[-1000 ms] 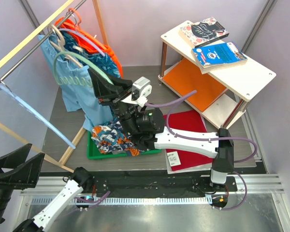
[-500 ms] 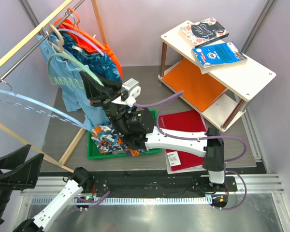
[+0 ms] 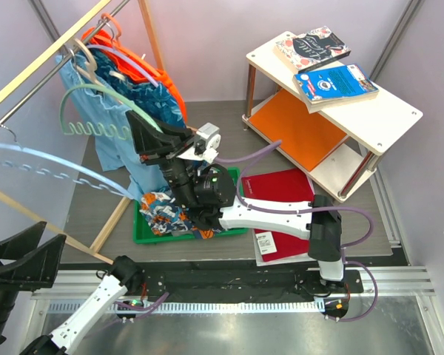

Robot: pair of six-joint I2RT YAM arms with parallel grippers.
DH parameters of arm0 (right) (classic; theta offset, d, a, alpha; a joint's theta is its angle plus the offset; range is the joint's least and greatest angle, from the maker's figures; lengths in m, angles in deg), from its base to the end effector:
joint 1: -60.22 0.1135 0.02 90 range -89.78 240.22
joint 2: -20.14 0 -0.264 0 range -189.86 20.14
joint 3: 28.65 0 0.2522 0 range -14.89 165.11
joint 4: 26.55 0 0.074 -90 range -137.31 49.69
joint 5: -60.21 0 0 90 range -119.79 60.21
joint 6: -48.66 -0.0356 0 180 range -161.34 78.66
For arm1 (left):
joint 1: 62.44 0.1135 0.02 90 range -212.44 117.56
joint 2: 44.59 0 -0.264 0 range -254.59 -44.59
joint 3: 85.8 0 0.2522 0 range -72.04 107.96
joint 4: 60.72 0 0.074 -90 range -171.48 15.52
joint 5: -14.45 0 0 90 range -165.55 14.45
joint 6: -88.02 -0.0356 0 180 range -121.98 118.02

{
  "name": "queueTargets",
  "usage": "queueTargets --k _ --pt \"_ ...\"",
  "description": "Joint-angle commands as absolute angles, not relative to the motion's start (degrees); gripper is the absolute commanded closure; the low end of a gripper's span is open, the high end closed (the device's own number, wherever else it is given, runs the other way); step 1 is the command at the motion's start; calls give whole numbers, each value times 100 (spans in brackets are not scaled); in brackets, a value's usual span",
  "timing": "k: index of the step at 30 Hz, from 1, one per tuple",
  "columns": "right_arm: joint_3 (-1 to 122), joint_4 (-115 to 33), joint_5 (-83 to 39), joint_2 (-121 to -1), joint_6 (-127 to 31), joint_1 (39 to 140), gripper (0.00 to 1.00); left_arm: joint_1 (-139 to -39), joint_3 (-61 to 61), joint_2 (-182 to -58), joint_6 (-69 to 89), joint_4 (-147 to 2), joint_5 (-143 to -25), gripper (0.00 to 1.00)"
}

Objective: Remove the shorts from the hanger

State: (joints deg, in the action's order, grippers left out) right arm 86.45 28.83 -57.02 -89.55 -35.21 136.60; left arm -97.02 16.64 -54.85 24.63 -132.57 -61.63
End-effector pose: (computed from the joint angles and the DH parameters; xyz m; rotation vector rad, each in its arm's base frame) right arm 0.1128 0.3962 0.4781 0.0207 0.7165 1.0553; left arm -0.1166 0.0908 0.4503 -0.1314 1.2576 -0.7800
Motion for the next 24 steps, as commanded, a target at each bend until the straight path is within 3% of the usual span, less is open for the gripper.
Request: queueTargets --k 1,19,22,24 --pt "8443 3738 -5836 -8999 -4125 13668 99 -9689 1532 -5453 2527 -13170 -6184 10" --pt "7652 4600 -5880 -8956 -4521 13695 99 -9689 1058 -5242 2852 -13064 -6280 10" --pt "7160 4128 -5766 -8622 -4696 13695 86 -9689 813 -5102 2966 -13082 -6298 11" --pt "6844 3906 -5581 -8490 -4801 13695 84 -9689 636 -4996 3062 -13074 -6315 11"
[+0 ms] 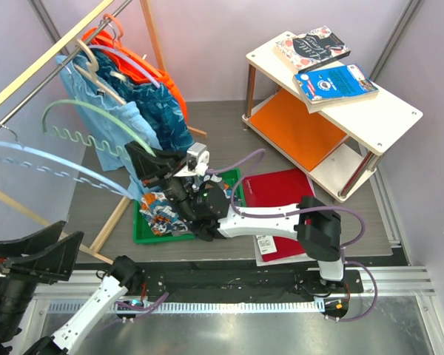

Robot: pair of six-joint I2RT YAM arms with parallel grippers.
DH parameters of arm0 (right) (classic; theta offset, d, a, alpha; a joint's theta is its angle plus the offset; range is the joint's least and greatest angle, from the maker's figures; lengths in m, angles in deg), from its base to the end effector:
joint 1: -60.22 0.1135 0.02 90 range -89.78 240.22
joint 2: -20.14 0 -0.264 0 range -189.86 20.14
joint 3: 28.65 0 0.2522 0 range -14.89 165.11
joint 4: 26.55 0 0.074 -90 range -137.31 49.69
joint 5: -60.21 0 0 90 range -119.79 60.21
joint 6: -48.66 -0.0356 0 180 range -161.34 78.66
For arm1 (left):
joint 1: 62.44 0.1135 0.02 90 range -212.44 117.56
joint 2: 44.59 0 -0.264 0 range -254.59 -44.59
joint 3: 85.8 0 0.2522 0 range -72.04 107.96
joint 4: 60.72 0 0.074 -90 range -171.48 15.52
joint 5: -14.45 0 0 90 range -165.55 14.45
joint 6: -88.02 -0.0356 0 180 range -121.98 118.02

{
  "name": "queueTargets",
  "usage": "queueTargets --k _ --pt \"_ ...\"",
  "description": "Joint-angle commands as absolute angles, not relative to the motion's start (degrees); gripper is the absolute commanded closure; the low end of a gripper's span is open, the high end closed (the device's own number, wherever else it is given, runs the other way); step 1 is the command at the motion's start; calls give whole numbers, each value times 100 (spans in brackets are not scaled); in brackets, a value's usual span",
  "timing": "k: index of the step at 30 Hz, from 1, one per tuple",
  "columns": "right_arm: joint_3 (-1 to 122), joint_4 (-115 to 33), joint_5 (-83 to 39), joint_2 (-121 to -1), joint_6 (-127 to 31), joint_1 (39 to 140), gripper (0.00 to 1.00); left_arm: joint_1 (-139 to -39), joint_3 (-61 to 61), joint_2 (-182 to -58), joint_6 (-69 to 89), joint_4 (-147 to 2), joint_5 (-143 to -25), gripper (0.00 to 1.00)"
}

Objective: Remove the shorts from the hanger

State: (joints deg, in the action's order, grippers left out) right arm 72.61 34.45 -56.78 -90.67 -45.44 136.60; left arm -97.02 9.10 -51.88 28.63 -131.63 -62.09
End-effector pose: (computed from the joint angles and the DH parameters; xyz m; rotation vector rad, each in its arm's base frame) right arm 0.1166 0.4125 0.4011 -0.0249 0.8503 1.1671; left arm -0.1001 0.0791 0.4302 -0.1630 1.3224 -0.8220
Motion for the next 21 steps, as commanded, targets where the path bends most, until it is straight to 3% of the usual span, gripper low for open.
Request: queueTargets --k 1,5,7,8,9,11,12,15,21 --pt "6747 3870 -5563 -8437 -4846 13695 85 -9689 453 -4874 3124 -13065 -6315 10" --pt "6439 3783 -5274 -8384 -5030 13695 91 -9689 47 -4618 3353 -12986 -6307 11" --pt "6438 3511 -4940 -8357 -5066 13695 87 -9689 -102 -4556 3441 -12994 -6315 10" --pt "6465 3405 -4870 -8357 -5057 13695 83 -9689 -146 -4530 3467 -13038 -6315 10" --pt "6491 3291 -4895 -8340 -5066 13695 69 -9689 -190 -4521 3502 -13047 -6307 11" --pt "6535 2906 -4983 -8279 -5057 13686 54 -9689 -357 -4329 3555 -13082 -6307 10" --pt "6553 2764 -5018 -8252 -5057 13686 38 -9689 -410 -4310 3599 -13091 -6307 11" --pt "6579 1792 -5438 -8060 -5118 13686 18 -9689 -708 -4222 3687 -13135 -6298 10" --pt "5886 602 -5687 -7269 -5399 13695 5 -9689 -937 -4204 3784 -13346 -6113 11"
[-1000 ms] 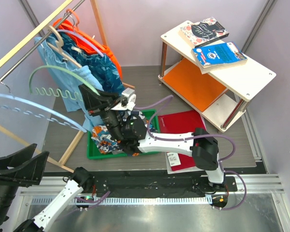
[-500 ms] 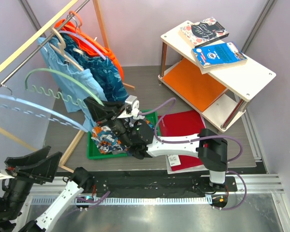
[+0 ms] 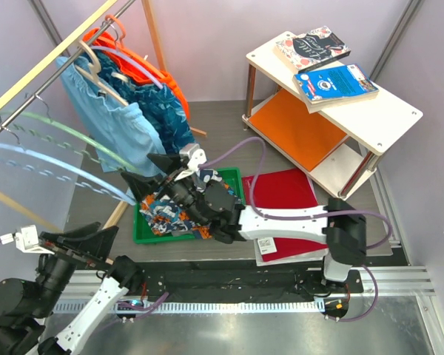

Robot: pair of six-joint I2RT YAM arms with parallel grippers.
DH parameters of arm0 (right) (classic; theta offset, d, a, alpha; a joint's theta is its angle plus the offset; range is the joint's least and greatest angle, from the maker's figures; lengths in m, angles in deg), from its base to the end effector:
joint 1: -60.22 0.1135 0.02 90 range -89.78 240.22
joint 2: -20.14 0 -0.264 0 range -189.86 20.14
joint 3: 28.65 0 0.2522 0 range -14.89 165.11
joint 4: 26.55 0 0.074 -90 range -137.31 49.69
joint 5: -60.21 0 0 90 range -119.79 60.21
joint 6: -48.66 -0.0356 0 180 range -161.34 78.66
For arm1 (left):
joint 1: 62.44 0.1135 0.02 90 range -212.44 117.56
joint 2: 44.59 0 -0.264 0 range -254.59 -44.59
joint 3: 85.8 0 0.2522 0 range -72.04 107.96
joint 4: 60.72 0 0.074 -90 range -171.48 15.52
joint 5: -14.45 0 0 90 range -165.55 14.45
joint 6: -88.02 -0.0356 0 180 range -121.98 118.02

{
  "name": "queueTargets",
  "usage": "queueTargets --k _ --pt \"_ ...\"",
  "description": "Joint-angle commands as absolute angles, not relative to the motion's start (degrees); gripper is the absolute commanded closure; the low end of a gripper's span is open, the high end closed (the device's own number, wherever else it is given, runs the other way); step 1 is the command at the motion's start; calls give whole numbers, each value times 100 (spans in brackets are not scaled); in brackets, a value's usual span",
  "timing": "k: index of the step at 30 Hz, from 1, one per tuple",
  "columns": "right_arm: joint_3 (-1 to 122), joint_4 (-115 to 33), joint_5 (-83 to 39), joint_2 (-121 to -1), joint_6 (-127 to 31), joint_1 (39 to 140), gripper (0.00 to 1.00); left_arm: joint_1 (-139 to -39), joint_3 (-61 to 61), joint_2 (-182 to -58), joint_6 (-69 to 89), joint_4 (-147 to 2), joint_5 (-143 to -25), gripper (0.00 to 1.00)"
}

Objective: Remove the shorts from the hanger

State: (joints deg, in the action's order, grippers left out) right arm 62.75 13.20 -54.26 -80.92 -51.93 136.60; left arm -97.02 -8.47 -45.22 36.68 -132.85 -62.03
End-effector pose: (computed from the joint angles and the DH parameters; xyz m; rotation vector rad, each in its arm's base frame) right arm 0.1112 0.3963 0.3836 -0.2482 1.1405 1.1326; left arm -0.0592 0.0510 0.3705 -0.2525 1.5327 -0.8488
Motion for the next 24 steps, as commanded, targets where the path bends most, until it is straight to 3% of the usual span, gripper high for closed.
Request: queueTargets --k 1,10,18,24 --pt "5746 331 -5678 -6980 -5435 13695 2 -9689 -1025 -4204 3784 -13363 -6113 11" --pt "4287 -1832 -6512 -5151 -6066 13695 0 -9689 -1824 -4196 4003 -13249 -6263 11" --pt "2537 -2765 -7206 -2938 -6858 13686 0 -9689 -2361 -4196 4328 -12898 -6132 12" --pt "1729 -3117 -7418 -1942 -7402 13686 0 -9689 -3106 -4196 5145 -12345 -6306 11"
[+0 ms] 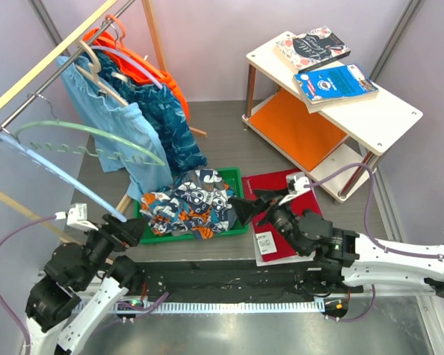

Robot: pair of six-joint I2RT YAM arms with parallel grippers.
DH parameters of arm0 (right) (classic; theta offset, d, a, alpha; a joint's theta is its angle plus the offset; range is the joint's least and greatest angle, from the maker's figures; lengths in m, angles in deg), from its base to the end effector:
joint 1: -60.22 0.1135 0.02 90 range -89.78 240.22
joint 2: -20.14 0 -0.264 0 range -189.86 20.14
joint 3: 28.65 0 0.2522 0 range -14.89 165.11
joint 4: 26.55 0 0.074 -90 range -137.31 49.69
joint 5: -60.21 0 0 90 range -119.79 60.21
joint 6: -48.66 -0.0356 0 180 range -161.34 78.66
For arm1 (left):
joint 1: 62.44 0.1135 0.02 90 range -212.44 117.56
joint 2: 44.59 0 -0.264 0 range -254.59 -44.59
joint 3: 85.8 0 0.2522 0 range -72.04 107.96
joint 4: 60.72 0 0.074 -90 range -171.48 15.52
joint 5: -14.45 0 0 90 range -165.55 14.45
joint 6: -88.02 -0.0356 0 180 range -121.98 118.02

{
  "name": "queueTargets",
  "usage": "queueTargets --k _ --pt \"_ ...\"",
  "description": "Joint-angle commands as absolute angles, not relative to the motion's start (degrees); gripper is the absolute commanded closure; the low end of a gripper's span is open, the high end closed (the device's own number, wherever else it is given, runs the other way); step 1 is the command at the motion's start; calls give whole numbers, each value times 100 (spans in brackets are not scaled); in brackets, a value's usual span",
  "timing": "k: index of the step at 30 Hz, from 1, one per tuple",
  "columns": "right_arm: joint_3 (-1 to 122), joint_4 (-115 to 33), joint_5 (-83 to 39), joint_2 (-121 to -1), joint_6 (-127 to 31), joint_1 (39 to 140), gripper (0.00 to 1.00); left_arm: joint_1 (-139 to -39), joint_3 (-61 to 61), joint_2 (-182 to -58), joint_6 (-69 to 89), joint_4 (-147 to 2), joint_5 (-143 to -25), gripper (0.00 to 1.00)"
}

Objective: Remove the shorts from the hanger

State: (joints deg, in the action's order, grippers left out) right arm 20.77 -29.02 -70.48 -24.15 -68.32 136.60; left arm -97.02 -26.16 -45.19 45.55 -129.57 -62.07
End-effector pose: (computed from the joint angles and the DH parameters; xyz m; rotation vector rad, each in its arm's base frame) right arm 0.0657 0.1725 0.3251 -0.0972 1.6014 0.8852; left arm -0.0012 0.0109 0.3140 -0.3820 1.7731 -0.8372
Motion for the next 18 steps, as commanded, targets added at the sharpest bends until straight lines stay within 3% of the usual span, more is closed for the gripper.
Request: queueTargets --k 1,11,18 --pt "1641 -3109 -7435 -1724 -7447 13686 0 -9689 -3230 -4196 5320 -12135 -6376 11" --pt "464 -3275 -8076 -1002 -8545 13686 0 -9689 -4741 -4204 5409 -10457 -6474 9" --pt "-1259 -1802 -8481 -211 -8765 13686 0 -9689 -5859 -4204 5436 -8972 -6737 9"
